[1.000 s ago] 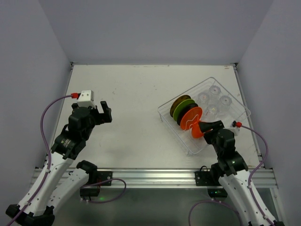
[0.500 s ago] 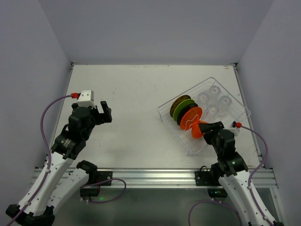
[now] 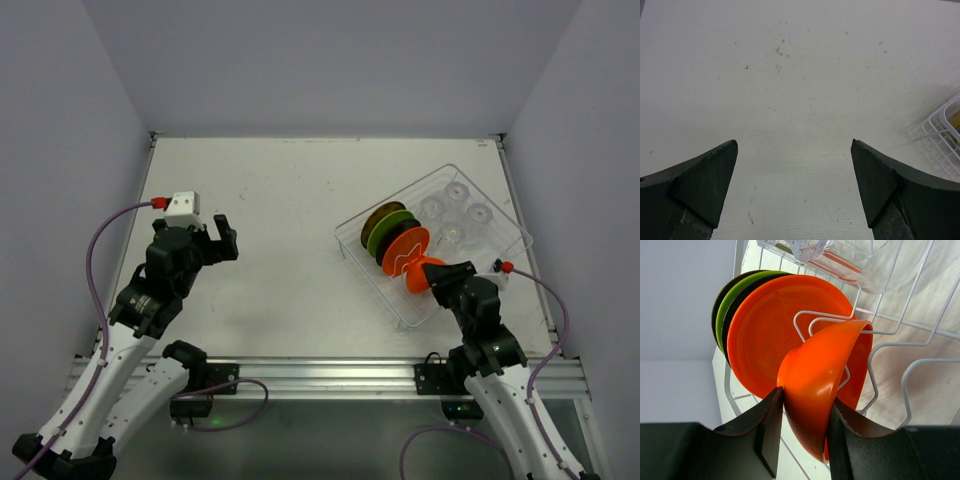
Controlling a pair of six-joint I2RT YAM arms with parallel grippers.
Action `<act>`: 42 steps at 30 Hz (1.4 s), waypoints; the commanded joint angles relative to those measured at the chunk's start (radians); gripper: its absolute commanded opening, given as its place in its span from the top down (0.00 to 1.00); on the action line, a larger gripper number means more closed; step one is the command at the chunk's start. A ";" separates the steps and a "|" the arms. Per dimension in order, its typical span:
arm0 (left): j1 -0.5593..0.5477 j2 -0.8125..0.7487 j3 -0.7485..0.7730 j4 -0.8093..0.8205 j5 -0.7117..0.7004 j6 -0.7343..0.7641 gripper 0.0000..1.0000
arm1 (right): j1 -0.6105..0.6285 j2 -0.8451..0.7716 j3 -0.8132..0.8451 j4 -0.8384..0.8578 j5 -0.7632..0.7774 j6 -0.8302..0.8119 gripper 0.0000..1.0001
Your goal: Unload the mixed dishes from the dish rack
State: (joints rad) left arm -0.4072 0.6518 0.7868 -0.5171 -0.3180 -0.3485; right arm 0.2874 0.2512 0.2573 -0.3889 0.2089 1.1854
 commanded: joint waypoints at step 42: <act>-0.002 0.003 0.000 0.017 -0.010 -0.012 0.00 | 0.002 0.112 0.102 0.479 -0.204 -0.211 1.00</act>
State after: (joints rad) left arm -0.4072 0.6598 0.7868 -0.5175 -0.3187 -0.3500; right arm 0.2924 0.3382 0.2741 -0.0574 0.0731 1.0557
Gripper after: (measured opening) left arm 0.997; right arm 0.161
